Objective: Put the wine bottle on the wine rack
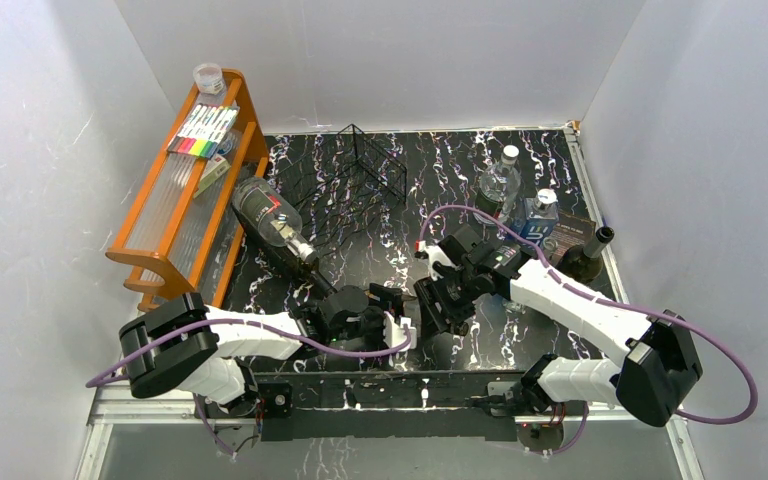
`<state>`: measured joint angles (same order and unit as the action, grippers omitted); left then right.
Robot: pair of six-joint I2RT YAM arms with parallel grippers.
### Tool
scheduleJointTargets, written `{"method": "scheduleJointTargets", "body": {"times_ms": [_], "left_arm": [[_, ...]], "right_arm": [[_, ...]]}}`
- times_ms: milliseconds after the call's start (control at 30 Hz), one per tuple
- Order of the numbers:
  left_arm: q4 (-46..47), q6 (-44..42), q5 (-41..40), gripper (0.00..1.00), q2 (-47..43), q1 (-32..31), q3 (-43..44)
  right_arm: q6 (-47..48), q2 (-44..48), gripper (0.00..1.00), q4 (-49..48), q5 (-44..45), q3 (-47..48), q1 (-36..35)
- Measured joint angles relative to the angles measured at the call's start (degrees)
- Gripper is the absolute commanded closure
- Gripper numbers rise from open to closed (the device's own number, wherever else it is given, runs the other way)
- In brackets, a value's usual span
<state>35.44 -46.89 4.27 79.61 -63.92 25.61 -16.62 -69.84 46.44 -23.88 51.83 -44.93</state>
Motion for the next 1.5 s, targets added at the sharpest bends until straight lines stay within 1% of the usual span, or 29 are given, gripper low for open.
{"method": "scheduleJointTargets", "body": {"times_ms": [100, 200, 300, 400, 433, 500, 533, 667, 800, 900, 967, 1100, 1333, 1500], "left_arm": [[-0.4, 0.1, 0.2, 0.87, 0.0, 0.0, 0.2], [-1.2, 0.1, 0.2, 0.87, 0.0, 0.0, 0.5], [-1.9, -0.5, 0.2, 0.87, -0.5, 0.2, 0.5], [-2.8, -1.1, 0.3, 0.84, -1.2, 0.4, 0.6], [-3.0, -0.9, 0.3, 0.83, -1.2, 0.4, 0.7], [-3.2, -0.6, 0.4, 0.77, -1.2, 0.5, 0.7], [-3.3, -0.5, 0.4, 0.72, -1.2, 0.5, 0.8], [-4.3, 0.0, 0.5, 0.46, -1.2, 0.5, 1.4], [-4.9, 1.8, 0.2, 0.30, -1.5, 0.5, 1.8], [-5.8, 4.5, -0.7, 0.23, -1.9, 0.5, 3.0], [-6.1, 6.1, -1.2, 0.13, -2.5, 0.5, 4.1], [-6.2, 7.7, -1.3, 0.14, -3.5, 0.5, 6.0], [-6.4, 9.0, -1.7, 0.10, -3.5, 0.5, 6.7], [-7.0, 10.9, -1.7, 0.09, -4.7, 1.2, 6.7]], "right_arm": [[-0.1, 0.0, 0.44, -0.3, 0.0, 0.0, -0.1], [0.0, 0.0, 0.55, -0.1, 0.1, 0.0, -0.1], [0.9, 0.1, 0.72, 0.4, -0.7, 0.0, -0.1], [1.6, 0.7, 0.97, 0.5, -1.6, 0.0, -0.2], [1.7, 0.8, 1.00, 0.5, -1.3, 0.0, -0.3], [1.6, 0.8, 1.00, 0.6, -1.1, 0.0, -0.3], [1.6, 0.9, 1.00, 0.6, -0.9, 0.0, -0.3], [1.6, 1.6, 1.00, 0.7, -0.1, 0.0, -0.5], [1.6, 3.8, 1.00, 0.4, 1.5, 0.0, -0.6], [1.1, 5.7, 1.00, -0.2, 3.1, 0.1, -0.6], [0.3, 6.6, 1.00, -0.4, 4.9, 0.1, -0.6], [-0.3, 7.5, 1.00, -0.9, 7.8, 0.1, -0.5], [-0.6, 7.6, 1.00, -1.2, 9.5, 0.1, -0.4], [-0.6, 8.0, 1.00, -1.8, 10.6, -0.4, -0.5]]}}
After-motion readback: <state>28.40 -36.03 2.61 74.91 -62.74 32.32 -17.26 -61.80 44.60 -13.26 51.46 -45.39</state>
